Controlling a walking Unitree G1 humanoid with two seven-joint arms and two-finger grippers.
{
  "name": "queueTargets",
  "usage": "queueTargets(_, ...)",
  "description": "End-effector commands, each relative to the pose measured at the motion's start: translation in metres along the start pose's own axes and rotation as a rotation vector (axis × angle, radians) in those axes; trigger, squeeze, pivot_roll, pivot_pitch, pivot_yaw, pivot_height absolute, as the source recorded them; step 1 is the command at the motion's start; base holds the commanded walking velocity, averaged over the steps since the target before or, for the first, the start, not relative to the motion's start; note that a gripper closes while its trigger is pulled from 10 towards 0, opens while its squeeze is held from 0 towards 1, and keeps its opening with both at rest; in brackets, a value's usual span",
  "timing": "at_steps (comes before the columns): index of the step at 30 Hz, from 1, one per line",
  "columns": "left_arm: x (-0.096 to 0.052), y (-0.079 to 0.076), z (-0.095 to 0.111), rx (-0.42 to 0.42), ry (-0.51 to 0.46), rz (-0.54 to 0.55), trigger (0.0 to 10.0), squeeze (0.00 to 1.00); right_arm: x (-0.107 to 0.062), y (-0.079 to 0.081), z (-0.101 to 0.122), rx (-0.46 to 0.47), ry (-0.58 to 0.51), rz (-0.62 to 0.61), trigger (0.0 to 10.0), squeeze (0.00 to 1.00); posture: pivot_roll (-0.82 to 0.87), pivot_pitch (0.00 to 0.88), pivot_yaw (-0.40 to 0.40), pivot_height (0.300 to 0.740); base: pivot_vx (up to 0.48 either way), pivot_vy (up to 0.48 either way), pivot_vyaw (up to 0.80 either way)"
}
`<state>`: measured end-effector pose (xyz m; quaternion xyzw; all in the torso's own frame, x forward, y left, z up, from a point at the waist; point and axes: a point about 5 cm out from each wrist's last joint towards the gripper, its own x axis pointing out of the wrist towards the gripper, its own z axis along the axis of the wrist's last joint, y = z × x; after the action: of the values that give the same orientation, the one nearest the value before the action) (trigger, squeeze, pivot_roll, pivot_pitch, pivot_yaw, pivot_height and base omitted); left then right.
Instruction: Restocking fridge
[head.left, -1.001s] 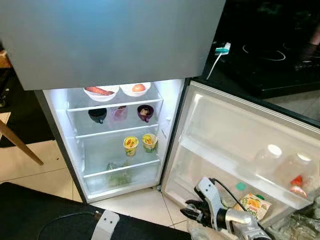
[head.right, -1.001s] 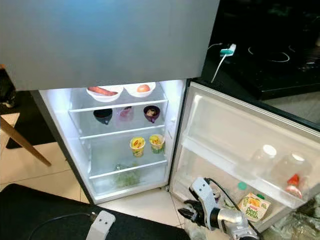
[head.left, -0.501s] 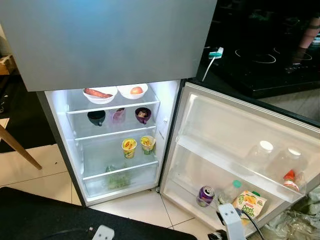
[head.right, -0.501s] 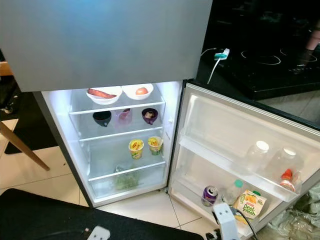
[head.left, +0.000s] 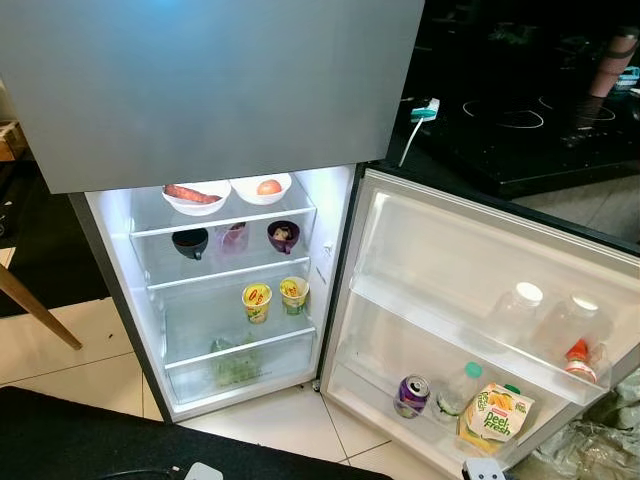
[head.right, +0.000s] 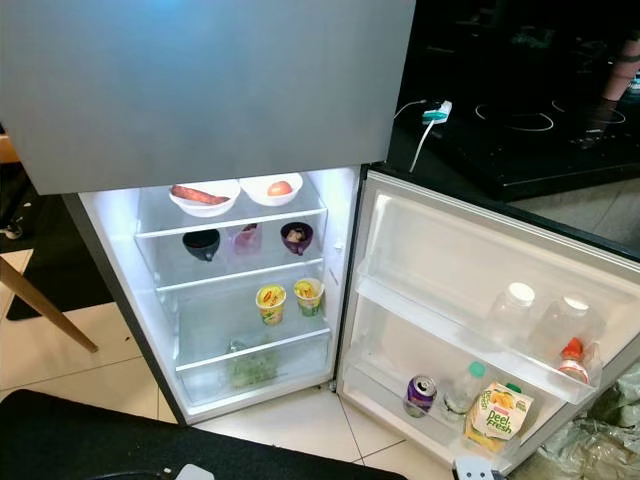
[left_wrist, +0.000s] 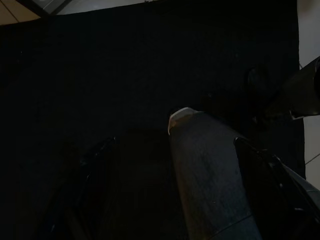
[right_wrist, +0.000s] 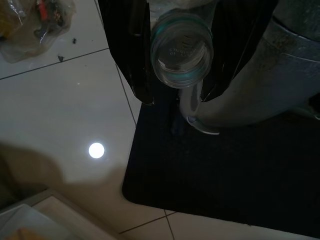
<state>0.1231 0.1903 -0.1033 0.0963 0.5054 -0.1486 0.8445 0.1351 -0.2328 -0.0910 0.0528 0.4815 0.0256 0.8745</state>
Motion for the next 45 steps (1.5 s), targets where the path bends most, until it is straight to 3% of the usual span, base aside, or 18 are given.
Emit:
queueTargets(1, -0.002, -0.005, -0.013, 0.007, 0.062, -0.021, 10.0, 0.0, 0.0, 0.0, -0.003, 0.013, 0.013, 0.001, 10.0, 0.0, -0.03, 0.0, -0.055, 0.74, 0.0, 0.0, 0.0)
queueTargets(8, -0.001, -0.005, -0.01, 0.028, 0.068, -0.034, 10.0, 0.0, 0.001, 0.002, 0.0, 0.016, 0.006, 0.009, 10.0, 0.0, -0.04, 0.0, -0.053, 0.74, 0.0, 0.0, 0.0)
queueTargets(22, -0.002, -0.005, -0.016, 0.028, 0.084, -0.044, 10.0, 0.0, 0.0, 0.002, -0.001, 0.018, 0.01, 0.017, 10.0, 0.0, -0.04, 0.0, -0.053, 0.74, 0.278, 0.0, 0.0)
queueTargets(45, 0.001, -0.008, -0.006, 0.053, 0.048, -0.057, 10.0, 0.0, 0.0, 0.003, -0.002, 0.025, 0.008, 0.027, 10.0, 0.0, -0.04, 0.0, -0.048, 0.74, 0.199, 0.0, 0.0)
